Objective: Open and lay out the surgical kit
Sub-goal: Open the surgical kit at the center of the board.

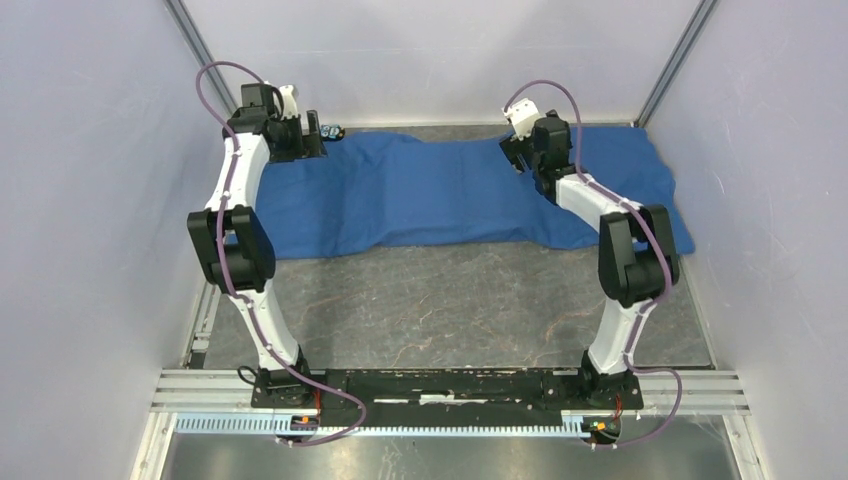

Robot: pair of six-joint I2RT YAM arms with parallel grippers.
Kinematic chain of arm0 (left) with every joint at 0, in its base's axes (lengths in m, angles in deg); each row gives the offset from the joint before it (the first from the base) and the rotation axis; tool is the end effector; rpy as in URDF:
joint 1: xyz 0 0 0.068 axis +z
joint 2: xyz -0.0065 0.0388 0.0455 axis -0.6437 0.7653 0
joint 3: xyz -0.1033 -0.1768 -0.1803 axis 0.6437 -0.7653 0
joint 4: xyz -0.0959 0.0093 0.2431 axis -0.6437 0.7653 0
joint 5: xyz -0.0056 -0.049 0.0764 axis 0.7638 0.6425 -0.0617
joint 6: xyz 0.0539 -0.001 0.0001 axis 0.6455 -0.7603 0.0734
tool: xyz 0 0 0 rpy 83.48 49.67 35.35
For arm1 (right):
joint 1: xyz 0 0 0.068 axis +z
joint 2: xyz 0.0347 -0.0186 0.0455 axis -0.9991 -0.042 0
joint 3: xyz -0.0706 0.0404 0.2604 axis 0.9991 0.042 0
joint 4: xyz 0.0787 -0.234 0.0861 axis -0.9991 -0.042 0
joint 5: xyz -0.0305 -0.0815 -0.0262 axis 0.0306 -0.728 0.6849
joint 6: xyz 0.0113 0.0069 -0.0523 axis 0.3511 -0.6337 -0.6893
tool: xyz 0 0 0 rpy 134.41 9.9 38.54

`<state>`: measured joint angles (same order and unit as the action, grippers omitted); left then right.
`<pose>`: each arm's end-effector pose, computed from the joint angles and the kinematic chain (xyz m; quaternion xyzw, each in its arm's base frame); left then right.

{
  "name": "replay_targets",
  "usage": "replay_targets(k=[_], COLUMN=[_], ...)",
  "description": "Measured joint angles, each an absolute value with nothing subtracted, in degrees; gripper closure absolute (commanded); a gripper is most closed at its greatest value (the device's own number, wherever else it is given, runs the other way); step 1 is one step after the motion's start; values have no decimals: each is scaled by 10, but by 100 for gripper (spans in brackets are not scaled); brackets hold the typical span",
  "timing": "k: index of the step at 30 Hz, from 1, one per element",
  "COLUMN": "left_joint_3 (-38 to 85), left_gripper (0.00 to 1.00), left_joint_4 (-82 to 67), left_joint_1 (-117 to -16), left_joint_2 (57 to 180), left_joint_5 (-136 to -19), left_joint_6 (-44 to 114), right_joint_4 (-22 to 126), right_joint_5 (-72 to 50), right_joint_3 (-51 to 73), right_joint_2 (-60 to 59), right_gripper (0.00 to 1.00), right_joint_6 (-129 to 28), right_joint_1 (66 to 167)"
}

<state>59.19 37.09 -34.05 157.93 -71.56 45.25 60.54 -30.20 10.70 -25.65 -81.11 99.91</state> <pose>0.4505 0.0387 0.3004 -0.0145 0.9314 -0.1011 0.3493 0.4277 0.0862 0.2539 -0.2052 0.8038 -0.1370 0.5413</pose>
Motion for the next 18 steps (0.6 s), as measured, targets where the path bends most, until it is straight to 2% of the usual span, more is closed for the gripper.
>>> replay_targets(k=[6, 18], left_joint_3=[584, 580], left_gripper=[3, 3], left_joint_4=[348, 347], left_joint_1=[-340, -340], left_joint_2=[1569, 1569], left_joint_5=[-714, -722], left_joint_6=[444, 427], right_joint_4=[728, 873], right_joint_5=[-335, -403], right_joint_3=[100, 116], right_joint_2=[-362, -411], right_gripper=[2, 2], right_joint_6=[-815, -862], right_joint_1=[993, 991])
